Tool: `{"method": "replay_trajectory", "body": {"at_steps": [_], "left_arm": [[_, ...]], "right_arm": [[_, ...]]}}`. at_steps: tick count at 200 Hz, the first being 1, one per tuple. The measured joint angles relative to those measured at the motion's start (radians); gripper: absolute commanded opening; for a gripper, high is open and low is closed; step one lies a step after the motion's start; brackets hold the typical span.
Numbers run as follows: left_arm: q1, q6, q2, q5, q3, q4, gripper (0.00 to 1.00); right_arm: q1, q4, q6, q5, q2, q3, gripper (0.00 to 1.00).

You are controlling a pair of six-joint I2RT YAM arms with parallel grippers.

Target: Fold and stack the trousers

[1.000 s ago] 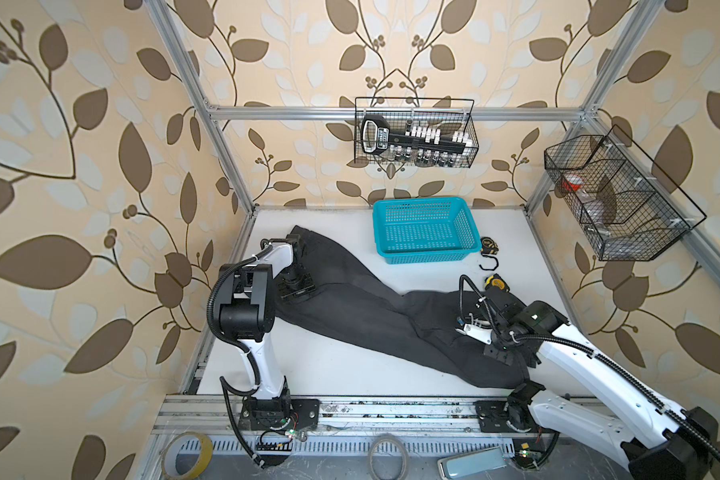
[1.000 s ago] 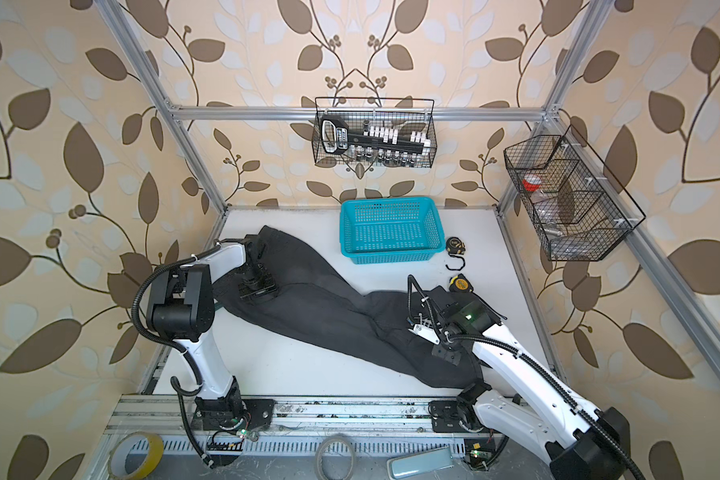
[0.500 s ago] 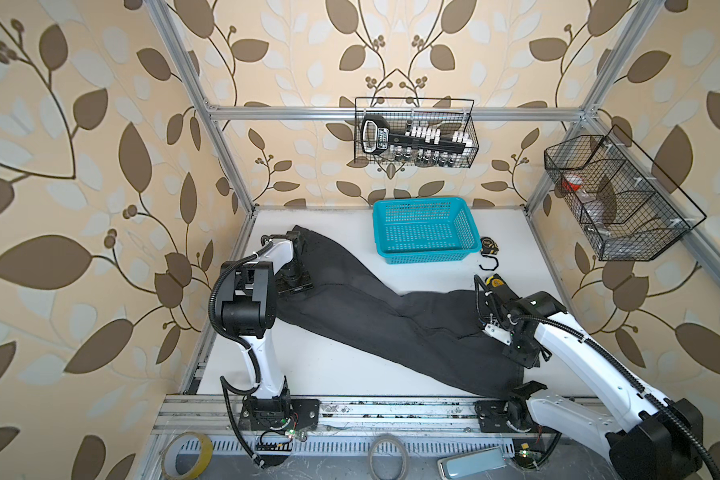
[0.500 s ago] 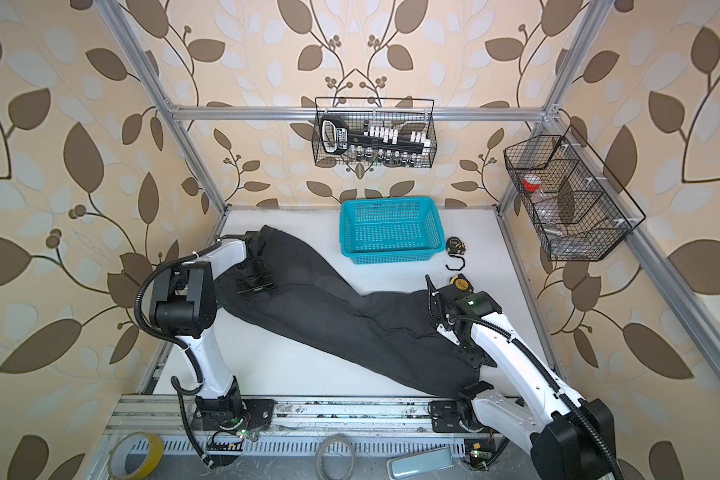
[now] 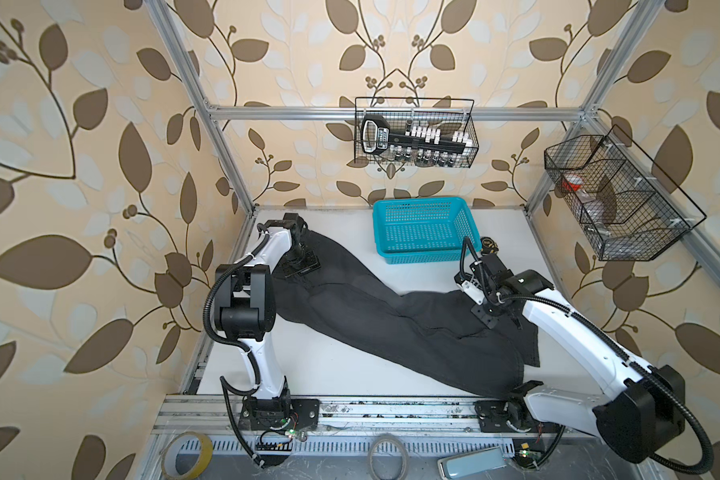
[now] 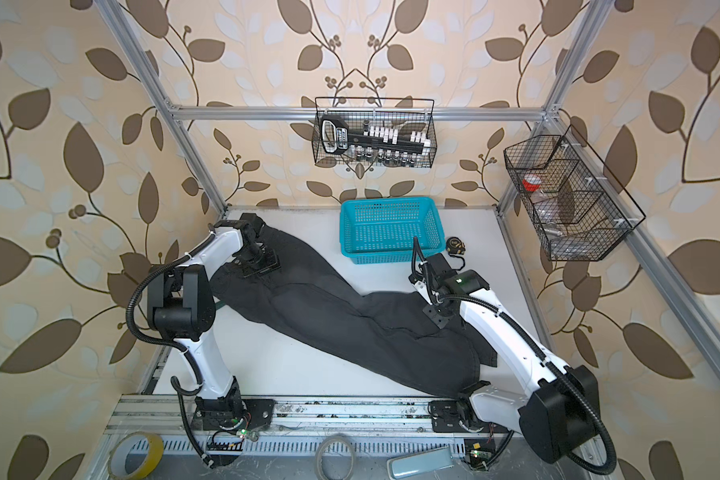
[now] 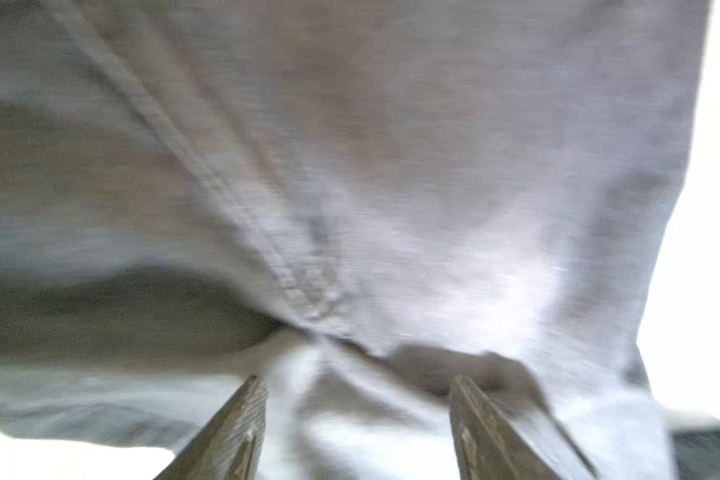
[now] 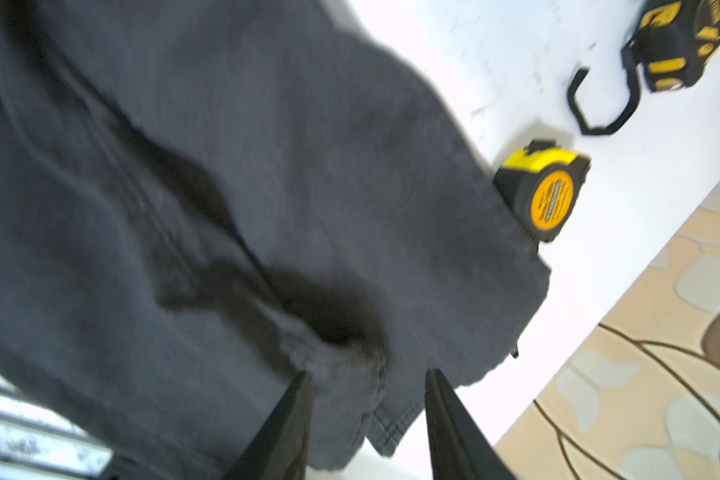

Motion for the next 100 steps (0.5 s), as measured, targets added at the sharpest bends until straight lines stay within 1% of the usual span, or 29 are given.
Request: {"method": "replay_trajectory", "body": {"at_steps": [10,27,44,46,48,52,65,81,100], "left_arm": [[-0.016,-0.005,0.006,0.014,0.01,0.004,0.72],[-0.036,-0.018,0.027,0.036,0.034,0.019,0.72],[-0.048,-0.026,0.048,0.056,0.056,0.031,0.73],[-0.05,-0.027,0.05,0.059,0.058,0.032,0.73],[-0.05,-0.028,0.052,0.06,0.06,0.033,0.73],[-0.051,-0.031,0.055,0.061,0.064,0.035,0.73],[-0.052,-0.037,0.068,0.067,0.077,0.037,0.73],[-0.052,-0.041,0.087,0.076,0.096,0.041,0.73],[-0.052,-0.04,0.112,0.072,0.106,0.056,0.73]], "right_arm": [[-0.043,0.046,0.064,-0.054,0.003,0.007,0.45],[-0.116,0.124,0.214,-0.137,-0.018,-0.004,0.46],[-0.132,0.196,0.358,-0.184,-0.062,-0.068,0.53],[-0.133,0.202,0.388,-0.184,-0.07,-0.08,0.53],[-0.133,0.208,0.403,-0.188,-0.077,-0.092,0.58],[-0.133,0.216,0.44,-0.191,-0.092,-0.115,0.64],[-0.137,0.209,0.536,-0.182,-0.123,-0.175,0.73],[-0.151,0.177,0.639,-0.141,-0.12,-0.198,0.73],[-0.189,0.18,0.745,-0.11,-0.1,-0.219,0.73]]}}
